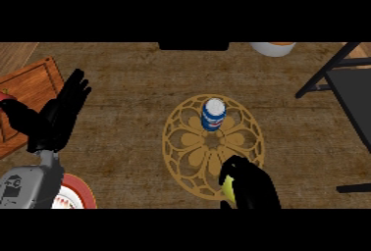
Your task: Pick the lemon from the placemat and place it in the tiered shelf
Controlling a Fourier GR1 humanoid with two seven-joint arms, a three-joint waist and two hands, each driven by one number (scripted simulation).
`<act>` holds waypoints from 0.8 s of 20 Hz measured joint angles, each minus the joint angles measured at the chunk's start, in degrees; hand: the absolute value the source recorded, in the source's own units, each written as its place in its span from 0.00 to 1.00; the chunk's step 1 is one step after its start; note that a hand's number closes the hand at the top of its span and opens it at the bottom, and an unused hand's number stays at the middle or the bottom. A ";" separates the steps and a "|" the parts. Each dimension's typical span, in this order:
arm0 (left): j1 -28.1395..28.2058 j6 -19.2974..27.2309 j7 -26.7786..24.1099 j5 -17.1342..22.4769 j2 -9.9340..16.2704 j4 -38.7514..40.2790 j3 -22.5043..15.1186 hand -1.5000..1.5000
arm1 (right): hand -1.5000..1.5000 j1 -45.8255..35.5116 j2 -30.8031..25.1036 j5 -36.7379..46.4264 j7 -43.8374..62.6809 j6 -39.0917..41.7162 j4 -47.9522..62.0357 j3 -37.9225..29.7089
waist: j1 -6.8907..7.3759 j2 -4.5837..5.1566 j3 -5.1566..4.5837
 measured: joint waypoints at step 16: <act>-0.90 -1.57 -1.88 0.42 0.67 2.80 1.77 0.50 | 1.00 -27.80 1.04 -0.08 33.59 0.37 -24.37 1.31 | -0.31 0.18 0.41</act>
